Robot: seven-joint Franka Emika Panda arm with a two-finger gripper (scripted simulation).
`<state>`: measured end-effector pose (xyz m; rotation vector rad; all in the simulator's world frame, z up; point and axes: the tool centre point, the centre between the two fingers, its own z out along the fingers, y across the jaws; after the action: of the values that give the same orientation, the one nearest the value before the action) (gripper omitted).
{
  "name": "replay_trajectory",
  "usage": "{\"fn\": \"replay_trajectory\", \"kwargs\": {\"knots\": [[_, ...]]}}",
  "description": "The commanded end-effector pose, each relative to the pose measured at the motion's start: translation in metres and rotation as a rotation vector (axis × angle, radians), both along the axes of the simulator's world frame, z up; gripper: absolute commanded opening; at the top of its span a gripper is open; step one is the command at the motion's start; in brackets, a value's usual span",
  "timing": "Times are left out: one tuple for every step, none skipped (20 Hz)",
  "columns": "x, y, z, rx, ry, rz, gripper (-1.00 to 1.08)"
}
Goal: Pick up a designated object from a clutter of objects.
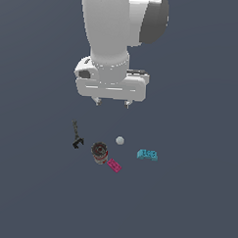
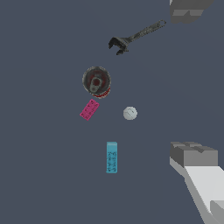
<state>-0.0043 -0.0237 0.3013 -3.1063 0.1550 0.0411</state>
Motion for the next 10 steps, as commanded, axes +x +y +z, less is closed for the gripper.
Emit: {"fn": "replay_trajectory", "kwargs": {"knots": [[0.0, 0.001, 0.0, 0.0, -0.001, 0.004, 1.0], [0.001, 0.001, 0.0, -0.001, -0.001, 0.007, 1.0], [0.001, 0.001, -0.001, -0.001, -0.001, 0.012, 1.0], [0.002, 0.002, -0.002, -0.002, -0.001, 0.019, 1.0], [0.002, 0.003, -0.004, -0.003, -0.001, 0.027, 1.0], [0.003, 0.003, -0.005, -0.004, -0.001, 0.038, 1.0], [0.004, 0.004, -0.007, -0.005, -0.001, 0.05, 1.0], [0.005, 0.005, -0.008, -0.007, -0.002, 0.064, 1.0], [0.007, 0.007, -0.011, -0.009, -0.002, 0.079, 1.0], [0.008, 0.008, -0.013, -0.011, -0.002, 0.096, 1.0]]}}
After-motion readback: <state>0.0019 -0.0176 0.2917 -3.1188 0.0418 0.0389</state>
